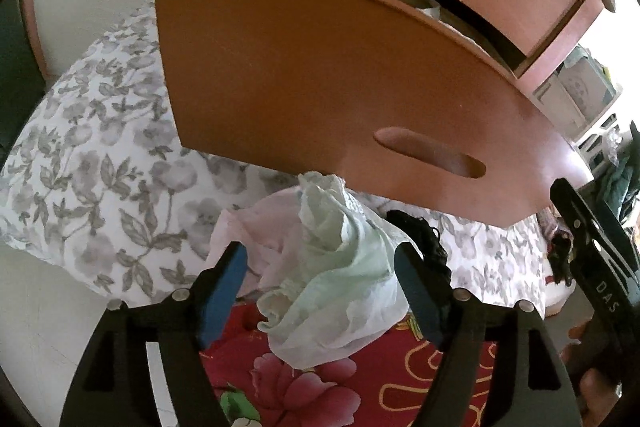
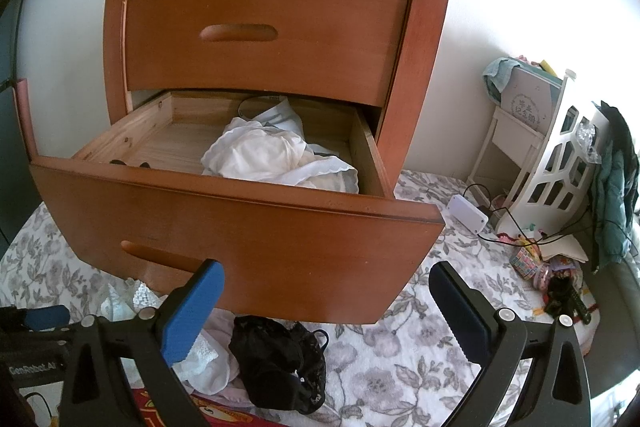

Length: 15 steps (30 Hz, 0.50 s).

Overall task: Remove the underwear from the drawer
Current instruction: 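Lower the pale green lace garment onto the pink garment and open the left tool, then move the left tool back up into the drawer over the black garment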

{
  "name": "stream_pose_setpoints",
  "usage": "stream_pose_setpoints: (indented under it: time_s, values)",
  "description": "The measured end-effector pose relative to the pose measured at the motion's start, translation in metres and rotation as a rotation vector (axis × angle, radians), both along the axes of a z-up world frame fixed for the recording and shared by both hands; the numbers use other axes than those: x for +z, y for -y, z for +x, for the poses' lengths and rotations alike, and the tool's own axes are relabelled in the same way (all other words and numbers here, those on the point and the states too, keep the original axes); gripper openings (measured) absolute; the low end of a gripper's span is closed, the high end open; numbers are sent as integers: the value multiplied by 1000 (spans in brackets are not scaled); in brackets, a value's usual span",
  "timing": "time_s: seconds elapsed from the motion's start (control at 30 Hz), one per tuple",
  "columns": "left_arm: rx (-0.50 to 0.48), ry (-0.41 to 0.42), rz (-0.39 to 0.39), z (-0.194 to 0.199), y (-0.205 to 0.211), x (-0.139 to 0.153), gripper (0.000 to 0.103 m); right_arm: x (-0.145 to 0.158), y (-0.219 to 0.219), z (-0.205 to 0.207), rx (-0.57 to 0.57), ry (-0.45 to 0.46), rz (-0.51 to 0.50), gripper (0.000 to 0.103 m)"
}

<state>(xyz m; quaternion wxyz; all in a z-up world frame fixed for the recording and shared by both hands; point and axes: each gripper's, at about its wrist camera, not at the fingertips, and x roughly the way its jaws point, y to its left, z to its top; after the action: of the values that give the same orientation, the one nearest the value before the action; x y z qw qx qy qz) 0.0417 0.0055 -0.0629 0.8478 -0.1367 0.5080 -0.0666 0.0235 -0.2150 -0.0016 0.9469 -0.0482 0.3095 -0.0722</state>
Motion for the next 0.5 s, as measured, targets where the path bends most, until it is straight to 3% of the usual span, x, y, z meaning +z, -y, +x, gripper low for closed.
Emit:
stream_pose_setpoints:
  time_s: [0.07, 0.23, 0.33, 0.5]
  values:
    - [8, 15, 14, -1, -1, 2, 87, 0, 0, 1, 0, 1, -1, 103]
    - [19, 66, 49, -3, -2, 7, 90, 0, 0, 1, 0, 0, -1, 103]
    - [31, 89, 50, -3, -4, 10, 99, 0, 0, 1, 1, -1, -1, 103]
    - [33, 121, 71, -4, -4, 18, 99, -1, 0, 0, 1, -5, -3, 103]
